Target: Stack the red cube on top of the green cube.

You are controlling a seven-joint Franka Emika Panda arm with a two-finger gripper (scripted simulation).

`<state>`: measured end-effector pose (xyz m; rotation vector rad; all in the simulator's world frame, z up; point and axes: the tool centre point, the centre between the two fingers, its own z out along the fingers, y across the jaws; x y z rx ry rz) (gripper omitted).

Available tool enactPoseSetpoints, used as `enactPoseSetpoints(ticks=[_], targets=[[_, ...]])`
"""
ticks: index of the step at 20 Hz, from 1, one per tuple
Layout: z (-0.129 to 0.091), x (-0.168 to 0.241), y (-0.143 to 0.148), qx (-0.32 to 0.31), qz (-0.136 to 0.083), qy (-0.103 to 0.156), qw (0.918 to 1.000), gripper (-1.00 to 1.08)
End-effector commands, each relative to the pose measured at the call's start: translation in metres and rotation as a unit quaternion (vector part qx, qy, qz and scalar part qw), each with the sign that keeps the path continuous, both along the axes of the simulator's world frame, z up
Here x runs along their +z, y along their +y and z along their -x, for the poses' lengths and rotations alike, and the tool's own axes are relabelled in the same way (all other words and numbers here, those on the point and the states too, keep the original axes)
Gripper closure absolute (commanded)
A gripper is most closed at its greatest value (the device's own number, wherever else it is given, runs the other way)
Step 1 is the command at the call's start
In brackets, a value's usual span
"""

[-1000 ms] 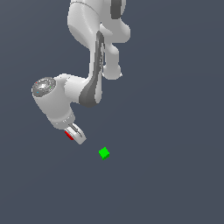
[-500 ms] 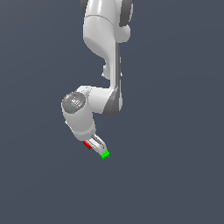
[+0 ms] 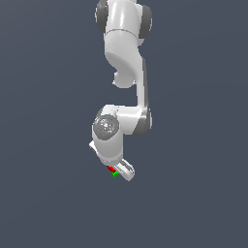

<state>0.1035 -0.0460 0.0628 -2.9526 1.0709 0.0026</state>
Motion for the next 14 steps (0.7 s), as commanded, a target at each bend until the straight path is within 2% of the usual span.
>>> enactPoseSetpoints(ticks=[1, 4, 5, 14], targets=[[-0.0035, -0.0012, 0.0048, -0.001, 0.000, -0.001, 1.0000, 1.08], [-0.0045, -0.0019, 0.0069, -0.001, 0.001, -0.001, 1.0000, 1.08], [-0.0045, -0.0019, 0.0069, -0.001, 0.001, -0.001, 1.0000, -0.92], [-0.0045, -0.0019, 0.0069, -0.001, 0.001, -0.001, 1.0000, -0.92]])
